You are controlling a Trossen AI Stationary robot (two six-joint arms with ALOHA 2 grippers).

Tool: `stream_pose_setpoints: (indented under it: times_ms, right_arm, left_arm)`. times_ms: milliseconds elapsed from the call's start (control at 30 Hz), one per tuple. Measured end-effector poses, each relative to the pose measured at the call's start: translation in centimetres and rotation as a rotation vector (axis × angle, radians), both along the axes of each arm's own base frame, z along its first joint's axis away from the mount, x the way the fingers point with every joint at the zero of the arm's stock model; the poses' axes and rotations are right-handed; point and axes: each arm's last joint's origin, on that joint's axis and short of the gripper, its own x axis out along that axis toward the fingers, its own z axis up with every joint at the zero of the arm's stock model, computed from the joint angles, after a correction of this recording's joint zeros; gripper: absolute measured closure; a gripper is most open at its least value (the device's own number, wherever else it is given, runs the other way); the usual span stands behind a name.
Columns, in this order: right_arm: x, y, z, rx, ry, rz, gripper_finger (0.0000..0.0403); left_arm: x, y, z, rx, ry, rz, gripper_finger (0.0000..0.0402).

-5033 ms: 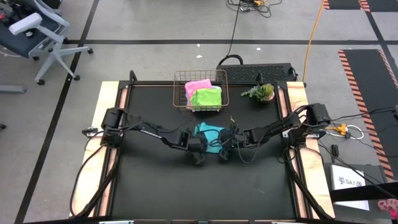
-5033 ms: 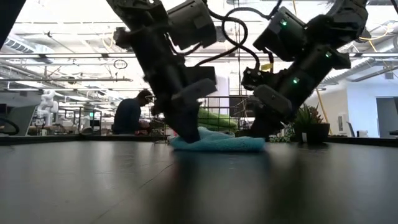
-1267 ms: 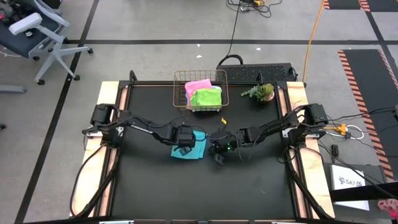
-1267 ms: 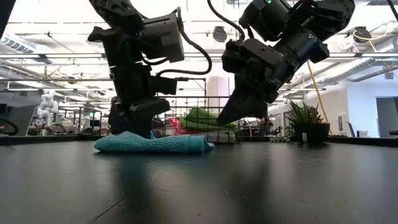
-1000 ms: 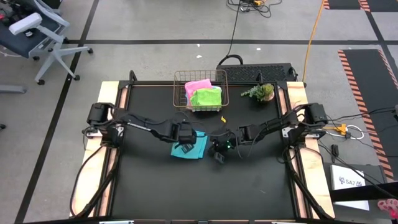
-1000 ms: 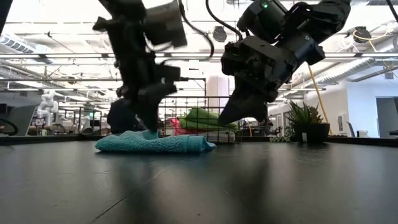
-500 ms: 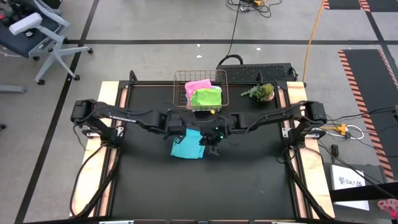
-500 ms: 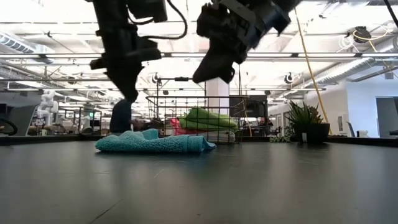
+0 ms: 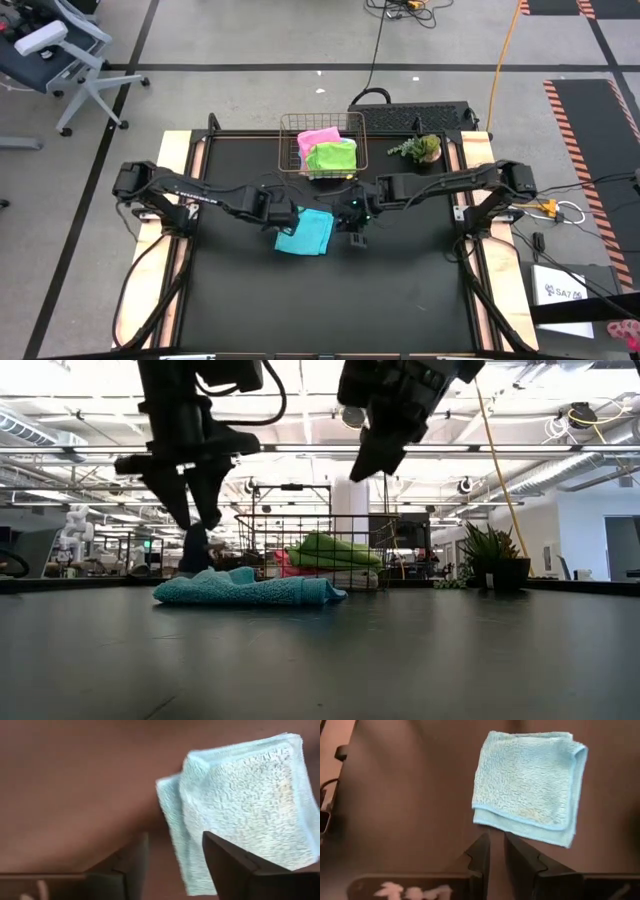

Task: Fold microfiber towels
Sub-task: Put the blue microfiber cloth into the wire basket

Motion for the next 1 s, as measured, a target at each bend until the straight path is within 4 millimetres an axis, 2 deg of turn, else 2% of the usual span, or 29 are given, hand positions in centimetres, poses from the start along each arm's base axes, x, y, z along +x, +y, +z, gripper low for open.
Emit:
stream_pose_setpoints:
  times_ms: [100,267,367,533,667,867,1000]
  right_arm:
    - [-0.6,-0.2,1.1,-0.016,-0.032,0.008,0.0353]
    - [-1.5,-0.7,2.8,-0.03,-0.09,0.006,0.0353]
    - [-1.8,-0.7,3.3,-0.038,-0.106,0.011,0.0353]
    - [-2.1,-0.7,3.3,-0.043,-0.092,0.021,0.0353]
    - [-2.3,-0.7,2.9,-0.042,-0.07,0.022,0.0353]
    - [-2.3,-0.7,2.9,-0.047,-0.073,0.027,0.0353]
    - [-2.3,-0.7,2.9,-0.047,-0.073,0.027,0.0353]
  left_arm:
    - [0.2,-0.4,-1.1,-0.045,-0.076,0.087,0.0189]
    - [0.1,-0.8,-3.5,-0.096,-0.178,0.129,0.0166]
    - [0.0,-0.7,-4.5,-0.13,-0.224,0.164,0.0161]
    - [-1.1,-0.4,-6.2,-0.161,-0.195,0.205,0.016]
    - [-1.4,0.1,-6.9,-0.162,-0.208,0.239,0.016]
    - [-0.5,0.6,-7.0,-0.172,-0.35,0.2,0.016]
    - [-0.6,1.1,-7.1,-0.16,-0.335,0.203,0.016]
